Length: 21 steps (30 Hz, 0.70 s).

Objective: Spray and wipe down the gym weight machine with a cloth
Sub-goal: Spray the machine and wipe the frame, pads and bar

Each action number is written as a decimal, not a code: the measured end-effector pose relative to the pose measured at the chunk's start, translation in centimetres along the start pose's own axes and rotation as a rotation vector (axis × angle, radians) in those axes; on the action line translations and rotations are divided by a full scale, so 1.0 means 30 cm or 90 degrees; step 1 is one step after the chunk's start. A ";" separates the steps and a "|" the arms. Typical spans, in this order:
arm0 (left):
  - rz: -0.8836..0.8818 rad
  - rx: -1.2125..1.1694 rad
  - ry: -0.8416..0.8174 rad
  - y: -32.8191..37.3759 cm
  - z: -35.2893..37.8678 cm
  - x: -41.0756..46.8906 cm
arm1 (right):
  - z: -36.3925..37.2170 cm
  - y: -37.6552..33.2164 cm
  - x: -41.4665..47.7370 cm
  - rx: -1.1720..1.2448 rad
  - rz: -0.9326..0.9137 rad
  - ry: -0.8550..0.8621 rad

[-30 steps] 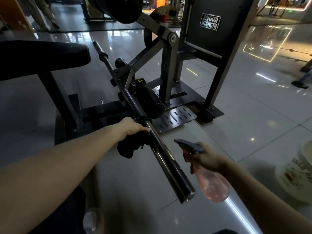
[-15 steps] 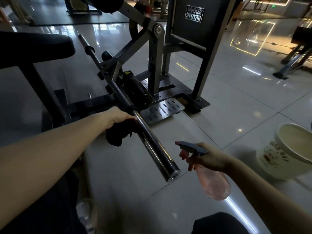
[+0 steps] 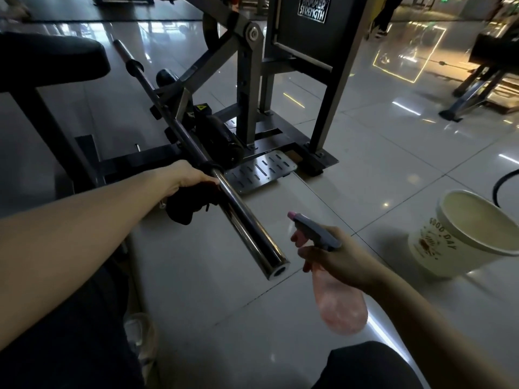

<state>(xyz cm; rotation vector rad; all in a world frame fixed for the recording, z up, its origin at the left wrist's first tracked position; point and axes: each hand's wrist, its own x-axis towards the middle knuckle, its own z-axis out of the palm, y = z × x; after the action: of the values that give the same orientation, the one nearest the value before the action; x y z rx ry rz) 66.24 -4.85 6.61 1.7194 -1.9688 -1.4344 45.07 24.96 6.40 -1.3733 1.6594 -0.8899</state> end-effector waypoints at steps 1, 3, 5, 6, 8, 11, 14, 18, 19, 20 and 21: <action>-0.001 0.006 -0.001 0.010 0.000 -0.005 | 0.013 -0.023 -0.006 0.011 -0.007 0.012; -0.002 0.015 -0.005 0.022 0.000 -0.025 | 0.048 -0.073 -0.011 0.004 -0.016 0.050; 0.001 0.013 -0.008 0.028 0.001 -0.037 | 0.092 -0.130 -0.002 0.000 -0.034 0.079; 0.006 0.012 -0.012 0.026 0.004 -0.044 | 0.116 -0.158 0.006 0.018 -0.038 0.084; 0.025 0.016 -0.007 0.010 0.007 -0.048 | 0.170 -0.214 0.026 0.052 -0.047 0.086; 0.065 0.070 -0.028 -0.012 0.004 -0.052 | 0.287 -0.279 0.065 0.051 -0.058 0.122; 0.082 0.162 -0.022 -0.032 -0.032 -0.055 | 0.446 -0.276 0.110 -0.053 -0.061 0.180; 0.072 0.212 0.036 -0.081 -0.106 -0.051 | 0.630 -0.206 0.165 -0.057 0.020 0.185; 0.062 0.223 0.032 -0.100 -0.119 -0.051 | 0.660 -0.186 0.178 -0.049 0.047 0.191; 0.055 0.237 0.021 -0.118 -0.126 -0.053 | 0.679 -0.166 0.189 -0.046 0.073 0.205; 0.051 0.251 0.012 -0.137 -0.132 -0.053 | 0.692 -0.151 0.198 -0.048 0.087 0.220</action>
<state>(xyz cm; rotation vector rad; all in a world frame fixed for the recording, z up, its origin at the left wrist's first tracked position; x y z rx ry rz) 72.14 -5.16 6.43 1.7612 -2.4033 -1.0501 65.02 17.67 0.40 -1.1857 2.0404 -1.0360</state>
